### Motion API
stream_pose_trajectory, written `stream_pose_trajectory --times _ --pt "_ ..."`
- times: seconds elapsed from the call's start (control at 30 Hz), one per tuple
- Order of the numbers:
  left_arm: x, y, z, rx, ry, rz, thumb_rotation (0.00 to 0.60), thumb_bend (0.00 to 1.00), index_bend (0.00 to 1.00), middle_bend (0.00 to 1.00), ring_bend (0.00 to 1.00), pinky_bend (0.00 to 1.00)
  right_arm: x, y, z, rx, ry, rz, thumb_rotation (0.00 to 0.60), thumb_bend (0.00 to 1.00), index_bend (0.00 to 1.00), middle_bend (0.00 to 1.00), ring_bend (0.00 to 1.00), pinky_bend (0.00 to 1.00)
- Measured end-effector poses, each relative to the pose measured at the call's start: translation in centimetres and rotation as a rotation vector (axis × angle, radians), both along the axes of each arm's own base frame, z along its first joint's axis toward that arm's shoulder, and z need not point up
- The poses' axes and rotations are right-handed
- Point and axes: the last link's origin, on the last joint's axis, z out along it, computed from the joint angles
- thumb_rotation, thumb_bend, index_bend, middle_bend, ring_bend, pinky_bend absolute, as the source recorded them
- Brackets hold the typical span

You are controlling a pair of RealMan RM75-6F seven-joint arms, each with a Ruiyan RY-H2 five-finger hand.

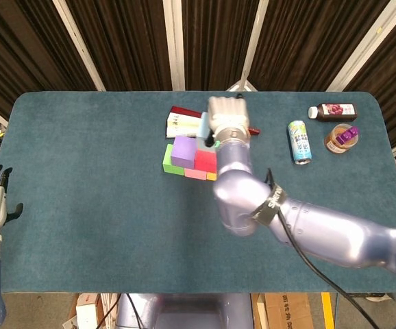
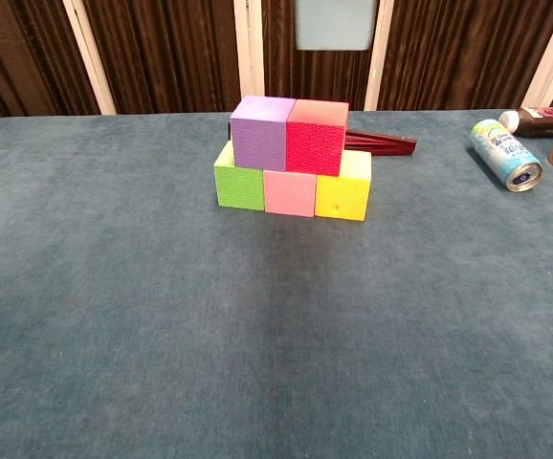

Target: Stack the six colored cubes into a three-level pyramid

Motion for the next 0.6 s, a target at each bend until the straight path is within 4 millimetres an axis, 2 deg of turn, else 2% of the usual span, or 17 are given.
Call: stream_pose_trajectory --times 0.3,0.6 --pt "-0.1 0.2 -0.2 0.009 -0.004 0.014 0.600 0.40 0.10 0.00 0.00 0.00 1.3 -0.5 -2.8 0.002 -0.092 -0.005 0.600 0.28 0.44 0.39 0.20 0.00" --pt "-0.1 0.2 -0.2 0.005 -0.006 0.018 0.600 0.40 0.10 0.00 0.00 0.00 1.6 -0.9 -4.8 -0.008 -0.124 0.055 0.600 0.28 0.44 0.39 0.20 0.00"
